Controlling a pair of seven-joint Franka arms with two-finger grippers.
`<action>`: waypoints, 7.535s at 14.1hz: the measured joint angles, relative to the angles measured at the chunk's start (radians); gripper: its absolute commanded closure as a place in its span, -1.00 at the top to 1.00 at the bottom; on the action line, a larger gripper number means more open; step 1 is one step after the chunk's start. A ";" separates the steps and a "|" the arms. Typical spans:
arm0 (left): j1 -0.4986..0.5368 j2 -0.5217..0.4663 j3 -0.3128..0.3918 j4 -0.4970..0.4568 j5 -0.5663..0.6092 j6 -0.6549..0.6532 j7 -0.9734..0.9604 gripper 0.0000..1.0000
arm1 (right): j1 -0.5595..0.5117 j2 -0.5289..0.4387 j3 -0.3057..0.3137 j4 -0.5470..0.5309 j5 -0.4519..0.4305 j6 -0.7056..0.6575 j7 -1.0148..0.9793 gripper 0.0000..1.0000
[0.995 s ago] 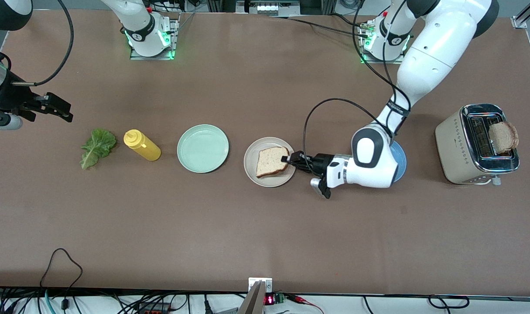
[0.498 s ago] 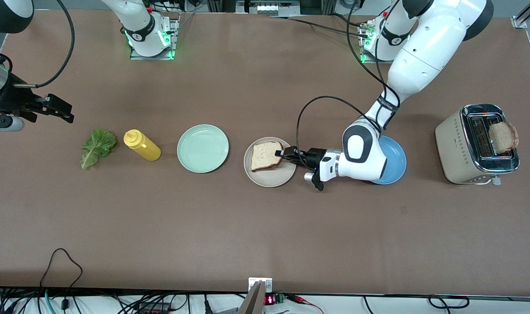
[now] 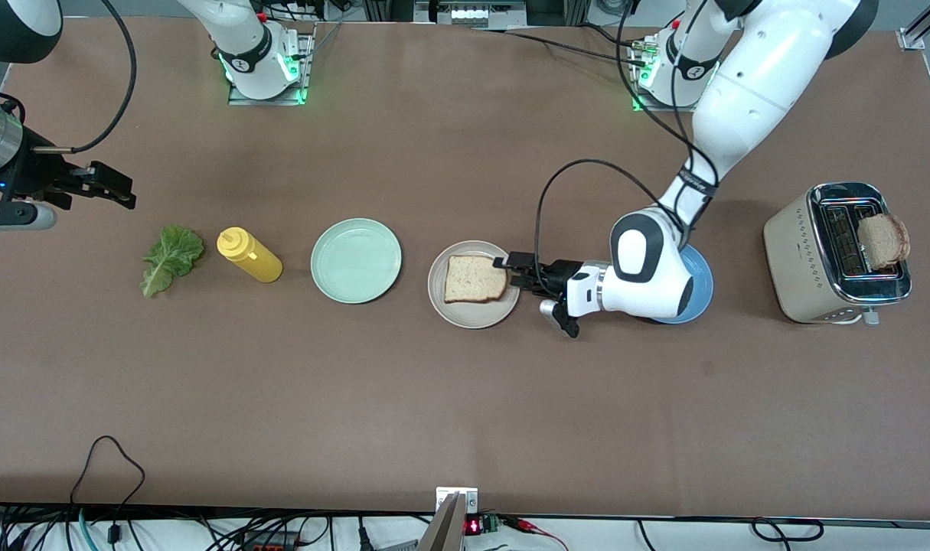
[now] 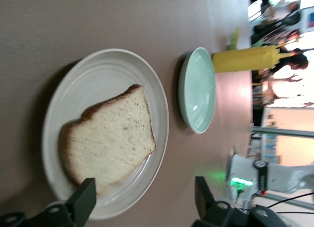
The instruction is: Make sandwich in beige plate with both arms
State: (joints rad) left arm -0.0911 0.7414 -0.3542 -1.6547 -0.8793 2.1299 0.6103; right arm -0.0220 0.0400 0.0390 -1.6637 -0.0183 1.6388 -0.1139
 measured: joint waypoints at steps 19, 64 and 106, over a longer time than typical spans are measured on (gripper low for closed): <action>0.126 -0.330 0.015 0.302 1.056 -0.594 -0.425 1.00 | -0.366 0.150 -0.029 -0.394 0.925 0.165 -1.745 1.00; 0.042 -0.722 0.324 0.005 0.910 -0.453 -0.564 1.00 | 0.221 0.454 0.003 -0.235 1.262 0.823 -2.079 -0.68; 0.039 -0.722 0.325 0.005 0.910 -0.454 -0.564 1.00 | 1.106 0.627 -0.422 0.087 -0.411 0.491 -0.450 -0.71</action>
State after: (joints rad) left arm -0.0522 0.0196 -0.0295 -1.6495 0.0312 1.6764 0.0458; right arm 1.0839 0.6671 -0.3827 -1.5768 -0.4293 2.1302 -0.5641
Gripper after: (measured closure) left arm 0.000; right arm 0.590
